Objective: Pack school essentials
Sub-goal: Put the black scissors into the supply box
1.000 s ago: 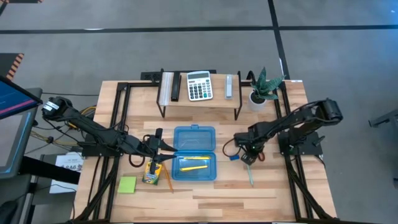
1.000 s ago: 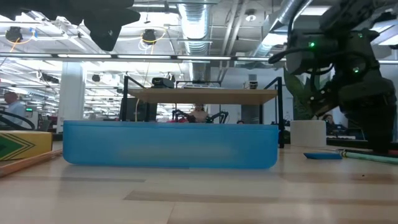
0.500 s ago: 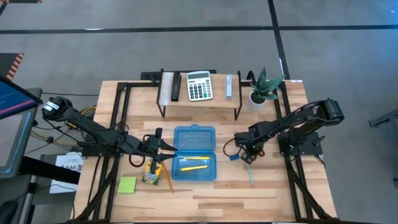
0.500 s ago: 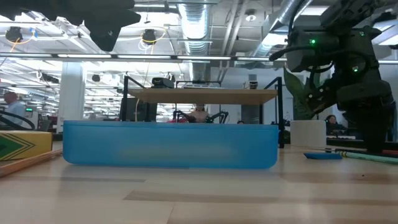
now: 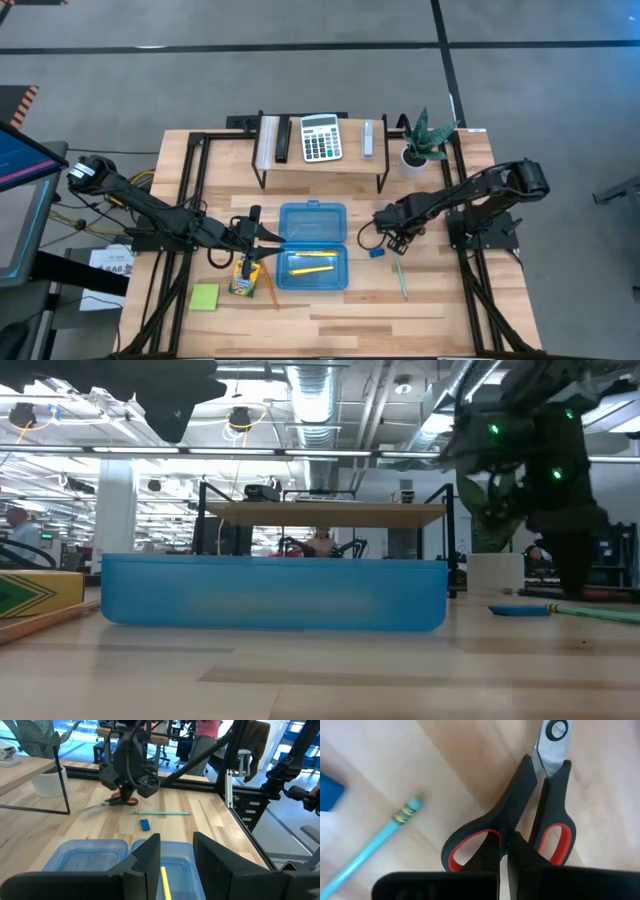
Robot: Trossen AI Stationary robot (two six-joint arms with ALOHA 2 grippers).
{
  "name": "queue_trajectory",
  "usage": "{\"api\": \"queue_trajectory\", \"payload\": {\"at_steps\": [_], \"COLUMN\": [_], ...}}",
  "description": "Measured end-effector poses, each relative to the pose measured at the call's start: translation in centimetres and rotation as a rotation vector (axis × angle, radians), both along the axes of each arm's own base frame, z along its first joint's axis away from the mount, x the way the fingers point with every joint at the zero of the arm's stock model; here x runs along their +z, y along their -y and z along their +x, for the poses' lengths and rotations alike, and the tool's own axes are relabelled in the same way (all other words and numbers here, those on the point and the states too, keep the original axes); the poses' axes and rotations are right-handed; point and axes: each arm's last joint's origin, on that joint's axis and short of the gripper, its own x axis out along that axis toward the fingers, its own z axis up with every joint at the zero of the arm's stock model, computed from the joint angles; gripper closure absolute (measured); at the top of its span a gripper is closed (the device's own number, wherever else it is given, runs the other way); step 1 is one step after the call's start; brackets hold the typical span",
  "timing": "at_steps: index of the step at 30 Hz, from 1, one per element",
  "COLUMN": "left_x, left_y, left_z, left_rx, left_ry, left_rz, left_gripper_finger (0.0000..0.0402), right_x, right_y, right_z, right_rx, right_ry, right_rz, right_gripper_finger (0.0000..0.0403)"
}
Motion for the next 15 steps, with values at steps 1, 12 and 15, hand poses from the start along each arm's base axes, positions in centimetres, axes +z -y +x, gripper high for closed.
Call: {"api": "queue_trajectory", "payload": {"at_steps": [1, 12, 15], "left_x": [0.0, -0.1, -0.1], "left_y": [0.0, 0.0, 0.0], "left_z": [0.0, 0.0, 0.0], "left_rx": [0.000, 0.000, 0.000], "left_ry": [0.000, -0.006, -0.006], "left_rz": [0.000, 0.002, 0.002], "left_gripper_finger": [0.0300, 0.0300, 0.0300], "right_x": [0.3, 3.1, 4.4], "right_y": [0.0, -1.6, -2.6], "right_z": [0.2, 2.3, 3.1], "right_rx": [0.004, 0.071, 0.138], "right_ry": [0.001, 0.101, 0.153], "right_rz": [-0.003, 0.028, 0.009], "right_gripper_finger": [0.0394, 0.0395, 0.0396]}}
